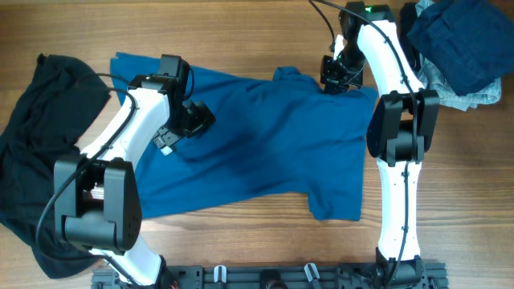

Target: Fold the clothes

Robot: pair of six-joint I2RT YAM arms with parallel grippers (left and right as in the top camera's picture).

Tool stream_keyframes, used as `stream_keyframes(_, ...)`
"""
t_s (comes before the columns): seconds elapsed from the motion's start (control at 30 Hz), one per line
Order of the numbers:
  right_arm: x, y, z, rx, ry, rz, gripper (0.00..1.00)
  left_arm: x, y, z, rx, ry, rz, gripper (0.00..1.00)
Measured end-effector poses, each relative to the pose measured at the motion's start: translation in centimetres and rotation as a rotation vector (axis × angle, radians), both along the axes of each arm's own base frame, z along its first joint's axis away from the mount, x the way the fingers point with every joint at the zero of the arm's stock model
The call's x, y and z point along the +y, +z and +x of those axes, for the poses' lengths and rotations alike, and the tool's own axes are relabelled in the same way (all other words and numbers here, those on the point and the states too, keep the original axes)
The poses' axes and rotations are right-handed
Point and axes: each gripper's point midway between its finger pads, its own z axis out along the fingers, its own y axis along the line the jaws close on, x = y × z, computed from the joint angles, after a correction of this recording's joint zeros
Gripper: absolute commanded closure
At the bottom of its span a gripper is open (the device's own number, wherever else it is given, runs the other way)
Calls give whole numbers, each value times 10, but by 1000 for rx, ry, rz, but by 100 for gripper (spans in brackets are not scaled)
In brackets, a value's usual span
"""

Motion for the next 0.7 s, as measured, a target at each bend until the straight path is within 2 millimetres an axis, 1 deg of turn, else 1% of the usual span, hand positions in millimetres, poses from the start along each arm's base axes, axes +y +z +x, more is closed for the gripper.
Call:
stream_keyframes(0.1,1,0,14,-54,-31,3,96,0,0,0,0,0,0,0)
stream_keyframes(0.13,2,4,21,-82,-42,3,96,0,0,0,0,0,0,1)
stream_keyframes(0.17,2,6,23,-91,-52,2,96,0,0,0,0,0,0,1)
stream_keyframes(0.23,2,38,33,-177,-68,9,96,0,0,0,0,0,0,1)
stream_keyframes(0.3,2,96,37,-292,-84,23,96,0,0,0,0,0,0,1)
stream_keyframes(0.33,0,120,33,-330,-95,22,96,0,0,0,0,0,0,1)
stream_keyframes(0.37,-1,129,27,-329,-99,19,96,0,0,0,1,0,0,1)
stream_keyframes(0.4,-3,139,16,-309,-101,12,96,0,0,0,0,0,0,0)
stream_keyframes(0.43,-6,142,-2,-255,-104,-4,96,0,0,0,0,0,0,0)
stream_keyframes(0.5,-15,139,-28,-151,-106,-58,96,0,0,0,1,0,0,0)
stream_keyframes(0.53,-18,133,-33,-126,-104,-74,96,0,0,0,0,0,0,0)
stream_keyframes(0.57,-21,125,-39,-94,-102,-92,96,0,0,1,-2,0,0,0)
stream_keyframes(0.6,-24,107,-53,-23,-95,-116,93,0,0,1,-5,0,-1,0)
stream_keyframes(0.63,-26,93,-63,29,-89,-135,81,0,0,2,-8,0,-1,1)
stream_keyframes(0.67,-26,81,-71,63,-79,-146,63,0,0,2,-8,0,-1,1)
stream_keyframes(0.7,-28,69,-81,105,-71,-159,60,0,0,2,-8,0,-1,0)
